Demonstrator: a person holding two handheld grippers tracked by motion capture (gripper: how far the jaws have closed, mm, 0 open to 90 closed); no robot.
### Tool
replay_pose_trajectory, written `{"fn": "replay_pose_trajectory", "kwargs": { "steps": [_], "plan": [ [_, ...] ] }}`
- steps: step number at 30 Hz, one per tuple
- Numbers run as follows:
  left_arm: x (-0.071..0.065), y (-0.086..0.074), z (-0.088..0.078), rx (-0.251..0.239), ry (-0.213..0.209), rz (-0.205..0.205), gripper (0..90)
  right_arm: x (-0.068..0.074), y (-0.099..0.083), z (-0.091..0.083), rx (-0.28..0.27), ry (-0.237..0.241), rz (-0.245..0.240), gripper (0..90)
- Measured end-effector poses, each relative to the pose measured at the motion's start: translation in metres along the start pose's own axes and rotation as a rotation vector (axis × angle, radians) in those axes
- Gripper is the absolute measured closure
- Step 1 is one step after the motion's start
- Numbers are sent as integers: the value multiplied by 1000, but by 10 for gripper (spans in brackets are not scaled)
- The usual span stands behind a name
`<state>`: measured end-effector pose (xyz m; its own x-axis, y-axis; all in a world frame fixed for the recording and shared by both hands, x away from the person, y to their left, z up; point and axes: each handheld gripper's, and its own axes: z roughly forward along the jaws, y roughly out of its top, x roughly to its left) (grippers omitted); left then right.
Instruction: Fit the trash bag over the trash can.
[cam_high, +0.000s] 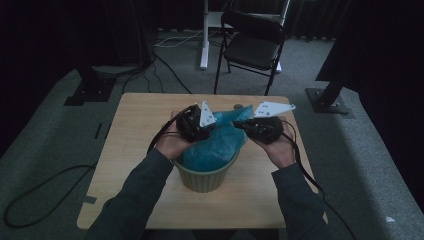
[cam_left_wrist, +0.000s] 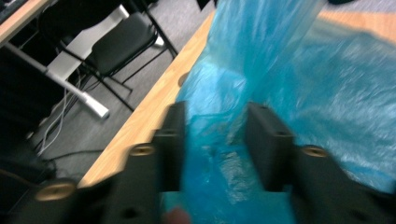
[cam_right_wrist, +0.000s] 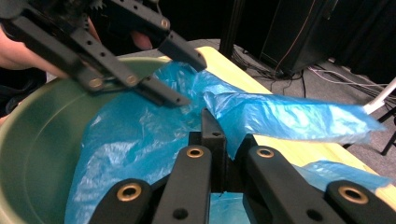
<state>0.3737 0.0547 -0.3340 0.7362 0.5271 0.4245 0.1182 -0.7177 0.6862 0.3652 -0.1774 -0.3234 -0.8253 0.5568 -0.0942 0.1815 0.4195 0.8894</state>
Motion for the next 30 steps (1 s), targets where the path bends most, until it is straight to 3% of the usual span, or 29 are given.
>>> {"fn": "replay_pose_trajectory", "kwargs": {
  "steps": [3,5,9,12,13,16,19,22,27,30],
  "plan": [
    [0,-1,1,29,20,13,805,0,-1,1,21,-14,-6,878],
    [0,-2,1,39,24,17,866,-1,-2,5,64,-19,-2,793],
    [2,-6,0,33,16,-7,891,-5,-7,24,156,-58,31,643],
    [6,-11,-2,30,19,-31,891,-7,-9,30,179,-71,44,613],
    [8,-13,-3,30,19,-43,891,-10,-10,36,217,-69,65,602],
    [14,-20,-6,24,23,-88,890,-10,-13,40,247,-89,66,627],
    [21,-29,-11,14,40,-142,888,-7,-14,41,268,-105,51,751],
    [28,-38,-14,0,34,-207,883,-6,-14,39,266,-115,42,784],
    [33,-49,-18,-20,36,-257,871,-1,-11,27,209,-76,42,839],
    [34,-54,-21,-27,34,-287,865,1,-12,25,218,-80,34,839]
  ]
}}
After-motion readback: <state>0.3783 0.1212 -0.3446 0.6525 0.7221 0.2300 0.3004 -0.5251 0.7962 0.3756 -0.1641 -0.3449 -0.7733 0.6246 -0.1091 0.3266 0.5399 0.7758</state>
